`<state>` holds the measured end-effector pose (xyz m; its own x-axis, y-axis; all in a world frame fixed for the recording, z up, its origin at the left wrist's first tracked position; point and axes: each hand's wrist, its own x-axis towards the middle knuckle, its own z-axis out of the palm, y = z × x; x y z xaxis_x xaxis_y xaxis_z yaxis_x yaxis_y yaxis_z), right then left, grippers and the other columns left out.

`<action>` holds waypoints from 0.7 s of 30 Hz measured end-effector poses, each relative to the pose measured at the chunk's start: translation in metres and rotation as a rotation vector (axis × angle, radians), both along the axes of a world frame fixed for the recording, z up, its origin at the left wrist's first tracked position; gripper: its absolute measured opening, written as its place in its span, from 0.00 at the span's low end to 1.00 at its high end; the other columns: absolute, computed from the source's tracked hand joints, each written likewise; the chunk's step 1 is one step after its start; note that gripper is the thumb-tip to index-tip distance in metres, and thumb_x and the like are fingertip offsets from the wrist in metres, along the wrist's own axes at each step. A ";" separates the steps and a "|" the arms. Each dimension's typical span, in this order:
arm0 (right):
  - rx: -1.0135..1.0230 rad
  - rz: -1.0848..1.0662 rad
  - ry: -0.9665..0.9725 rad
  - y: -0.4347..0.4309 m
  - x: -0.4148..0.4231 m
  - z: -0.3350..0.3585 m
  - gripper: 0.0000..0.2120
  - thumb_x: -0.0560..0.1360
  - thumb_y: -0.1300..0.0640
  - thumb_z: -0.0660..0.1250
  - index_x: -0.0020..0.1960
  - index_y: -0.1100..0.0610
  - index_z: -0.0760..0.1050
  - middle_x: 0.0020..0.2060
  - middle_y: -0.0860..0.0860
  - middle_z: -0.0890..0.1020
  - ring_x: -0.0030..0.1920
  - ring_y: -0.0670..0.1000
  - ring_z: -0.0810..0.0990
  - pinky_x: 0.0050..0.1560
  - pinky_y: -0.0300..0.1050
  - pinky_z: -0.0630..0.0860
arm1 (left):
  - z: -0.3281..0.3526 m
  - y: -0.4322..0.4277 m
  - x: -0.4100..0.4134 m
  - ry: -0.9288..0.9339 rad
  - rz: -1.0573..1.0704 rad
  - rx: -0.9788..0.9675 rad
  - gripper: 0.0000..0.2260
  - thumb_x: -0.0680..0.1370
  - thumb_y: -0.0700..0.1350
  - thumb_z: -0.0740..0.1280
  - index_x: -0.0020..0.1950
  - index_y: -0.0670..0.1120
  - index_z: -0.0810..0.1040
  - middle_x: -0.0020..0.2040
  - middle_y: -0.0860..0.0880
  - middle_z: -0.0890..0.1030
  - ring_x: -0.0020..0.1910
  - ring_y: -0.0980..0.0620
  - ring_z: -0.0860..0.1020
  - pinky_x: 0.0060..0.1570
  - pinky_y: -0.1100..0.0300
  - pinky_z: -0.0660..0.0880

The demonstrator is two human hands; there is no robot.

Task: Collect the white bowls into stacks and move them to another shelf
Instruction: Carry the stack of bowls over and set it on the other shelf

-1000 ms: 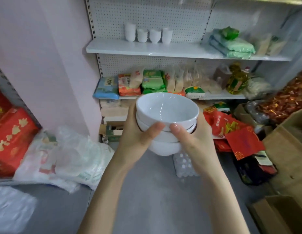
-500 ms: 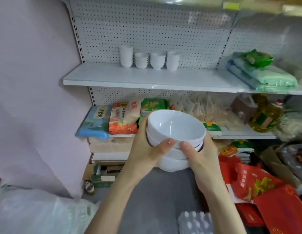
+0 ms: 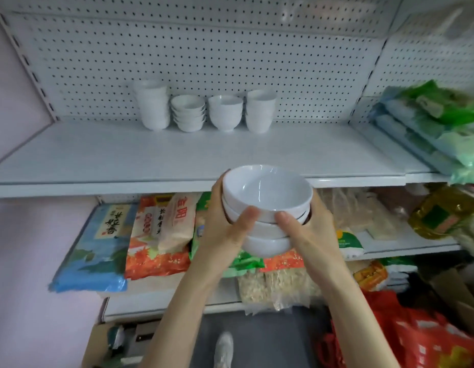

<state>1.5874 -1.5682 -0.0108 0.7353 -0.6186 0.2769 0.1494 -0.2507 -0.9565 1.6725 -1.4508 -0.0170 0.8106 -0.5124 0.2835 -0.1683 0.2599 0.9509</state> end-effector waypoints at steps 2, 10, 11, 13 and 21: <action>-0.003 -0.045 0.005 -0.031 0.037 0.001 0.35 0.56 0.42 0.71 0.62 0.48 0.72 0.49 0.41 0.83 0.50 0.39 0.81 0.47 0.32 0.75 | -0.004 -0.037 0.043 0.059 -0.057 -0.005 0.45 0.58 0.75 0.69 0.68 0.53 0.67 0.59 0.57 0.79 0.57 0.61 0.78 0.51 0.67 0.75; -0.017 -0.184 0.057 -0.129 0.130 0.003 0.39 0.57 0.41 0.71 0.65 0.55 0.71 0.51 0.42 0.82 0.49 0.37 0.80 0.45 0.30 0.75 | -0.007 -0.152 0.151 0.067 -0.183 0.009 0.46 0.56 0.76 0.69 0.66 0.52 0.66 0.60 0.53 0.77 0.53 0.64 0.78 0.47 0.71 0.74; -0.023 -0.189 0.068 -0.138 0.138 0.001 0.39 0.56 0.41 0.71 0.64 0.54 0.71 0.50 0.42 0.82 0.48 0.36 0.80 0.45 0.30 0.75 | -0.011 -0.161 0.159 0.072 -0.181 0.009 0.47 0.55 0.77 0.68 0.66 0.51 0.66 0.59 0.53 0.77 0.53 0.66 0.78 0.47 0.71 0.74; -0.026 -0.172 0.074 -0.151 0.151 -0.004 0.39 0.57 0.41 0.71 0.65 0.53 0.70 0.50 0.40 0.81 0.49 0.35 0.79 0.45 0.28 0.74 | -0.019 -0.176 0.173 0.084 -0.187 0.010 0.46 0.55 0.77 0.68 0.66 0.52 0.67 0.59 0.53 0.77 0.53 0.65 0.78 0.48 0.69 0.75; -0.032 0.080 0.106 -0.196 0.175 -0.026 0.53 0.54 0.46 0.78 0.72 0.52 0.55 0.62 0.41 0.73 0.59 0.32 0.74 0.55 0.27 0.71 | -0.042 -0.207 0.199 0.087 -0.137 -0.002 0.51 0.59 0.74 0.70 0.71 0.43 0.63 0.65 0.47 0.75 0.63 0.57 0.76 0.57 0.65 0.73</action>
